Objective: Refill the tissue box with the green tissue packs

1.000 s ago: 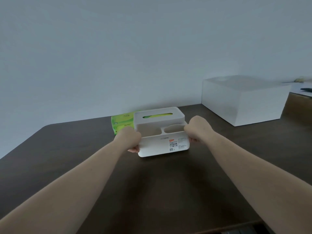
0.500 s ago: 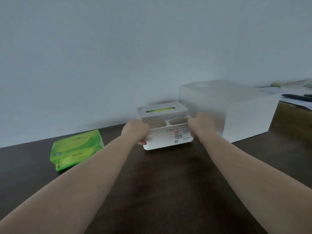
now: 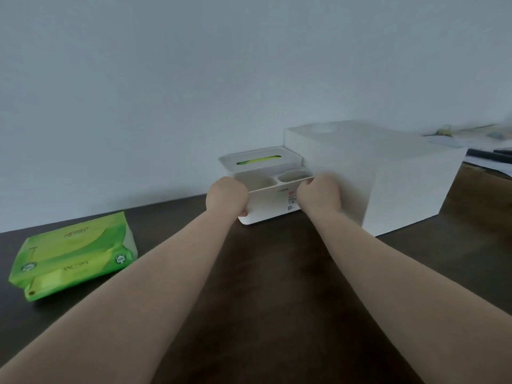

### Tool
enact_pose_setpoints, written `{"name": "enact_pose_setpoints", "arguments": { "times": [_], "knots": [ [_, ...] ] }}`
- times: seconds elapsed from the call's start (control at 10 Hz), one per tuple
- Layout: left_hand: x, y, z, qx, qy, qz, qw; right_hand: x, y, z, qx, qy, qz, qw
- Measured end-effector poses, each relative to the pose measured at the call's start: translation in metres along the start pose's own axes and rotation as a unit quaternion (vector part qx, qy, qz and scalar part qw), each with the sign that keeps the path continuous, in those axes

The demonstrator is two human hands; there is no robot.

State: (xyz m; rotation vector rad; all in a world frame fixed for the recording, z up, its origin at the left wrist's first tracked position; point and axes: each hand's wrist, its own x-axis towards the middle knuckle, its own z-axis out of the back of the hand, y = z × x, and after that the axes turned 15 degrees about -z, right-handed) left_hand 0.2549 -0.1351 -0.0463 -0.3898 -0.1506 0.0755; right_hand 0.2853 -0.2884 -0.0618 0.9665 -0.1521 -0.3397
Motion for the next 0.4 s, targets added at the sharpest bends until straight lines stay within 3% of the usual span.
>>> {"name": "enact_pose_setpoints", "arguments": {
  "times": [0.1, 0.2, 0.4],
  "knots": [
    [0.001, 0.000, 0.006, -0.116, -0.085, 0.042, 0.989, -0.002, -0.005, 0.000, -0.002, 0.033, 0.004, 0.999],
    [0.000, -0.003, 0.007, -0.064, -0.049, 0.062, 0.995, -0.004, -0.011, -0.003, -0.032, 0.059, 0.012, 0.998],
    [0.004, 0.002, 0.010, -0.045, -0.065, 0.036, 0.996, -0.012, -0.016, 0.005, -0.047, 0.101, 0.017, 0.994]
  ]
}}
